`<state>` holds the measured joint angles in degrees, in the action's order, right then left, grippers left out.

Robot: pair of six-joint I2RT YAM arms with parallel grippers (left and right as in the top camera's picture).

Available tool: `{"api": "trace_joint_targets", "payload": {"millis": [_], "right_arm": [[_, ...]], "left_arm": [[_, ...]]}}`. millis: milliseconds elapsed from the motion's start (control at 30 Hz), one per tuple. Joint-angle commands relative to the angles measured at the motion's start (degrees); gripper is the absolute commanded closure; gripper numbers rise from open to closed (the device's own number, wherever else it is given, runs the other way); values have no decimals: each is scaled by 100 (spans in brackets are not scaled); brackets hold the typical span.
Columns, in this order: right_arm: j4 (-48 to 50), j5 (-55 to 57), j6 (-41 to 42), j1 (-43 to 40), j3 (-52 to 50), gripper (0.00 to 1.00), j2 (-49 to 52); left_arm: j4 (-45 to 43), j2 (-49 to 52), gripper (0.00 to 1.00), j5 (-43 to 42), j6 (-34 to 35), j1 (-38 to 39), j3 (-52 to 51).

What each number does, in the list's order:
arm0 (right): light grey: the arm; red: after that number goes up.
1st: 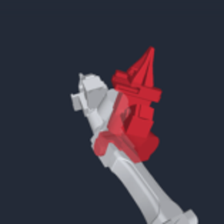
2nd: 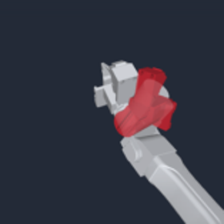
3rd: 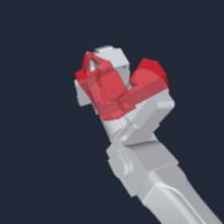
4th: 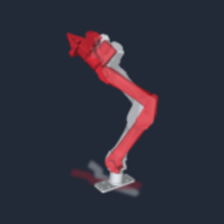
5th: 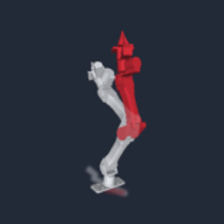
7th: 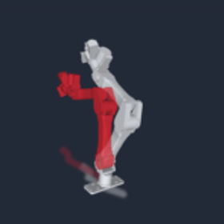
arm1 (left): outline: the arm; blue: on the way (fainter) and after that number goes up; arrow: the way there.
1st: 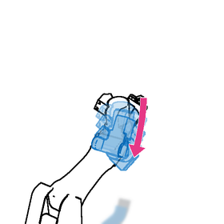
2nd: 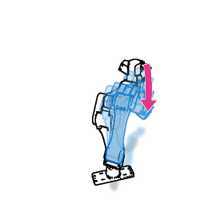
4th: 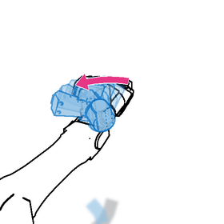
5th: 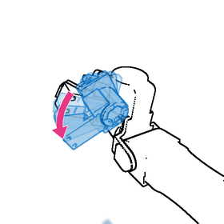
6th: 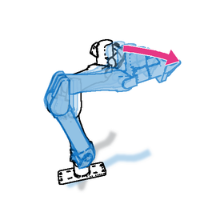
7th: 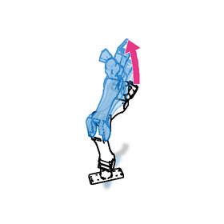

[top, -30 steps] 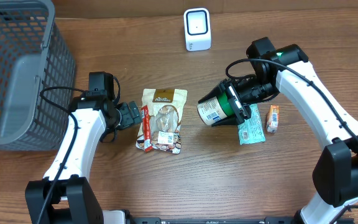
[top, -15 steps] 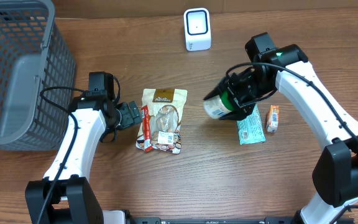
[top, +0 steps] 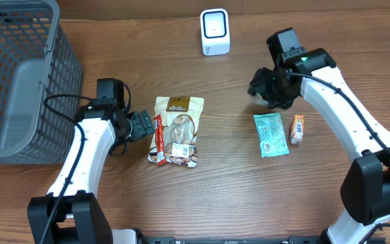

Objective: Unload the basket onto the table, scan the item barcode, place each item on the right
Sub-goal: 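Carry the green jar up toward the white barcode scanner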

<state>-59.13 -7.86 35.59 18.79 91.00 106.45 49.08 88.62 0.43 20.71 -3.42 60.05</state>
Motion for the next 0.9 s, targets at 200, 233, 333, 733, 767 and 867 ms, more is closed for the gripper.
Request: {"api": "trace_joint_targets", "payload": {"millis": [200,233,333,733,767,867], "right_arm": [[195,138,-1464,74,968,96,-125],[22,142,-1543,114,1185,96,-125],[-282,142,-1808,227,1672,96,-125],[859,354,-2238,503,1764,96,120],[1043,358,-2238,525,1764,96,188],[1486,407,-2208,560,1764,96,345]], "left_arm": [[-4,-24,0,13,50,17,87],[-4,-24,0,13,50,17,85],[-4,-24,0,15,50,17,87],[-7,-24,0,13,50,17,87],[-4,-24,0,13,50,17,87],[-4,-24,0,13,50,17,87]]}}
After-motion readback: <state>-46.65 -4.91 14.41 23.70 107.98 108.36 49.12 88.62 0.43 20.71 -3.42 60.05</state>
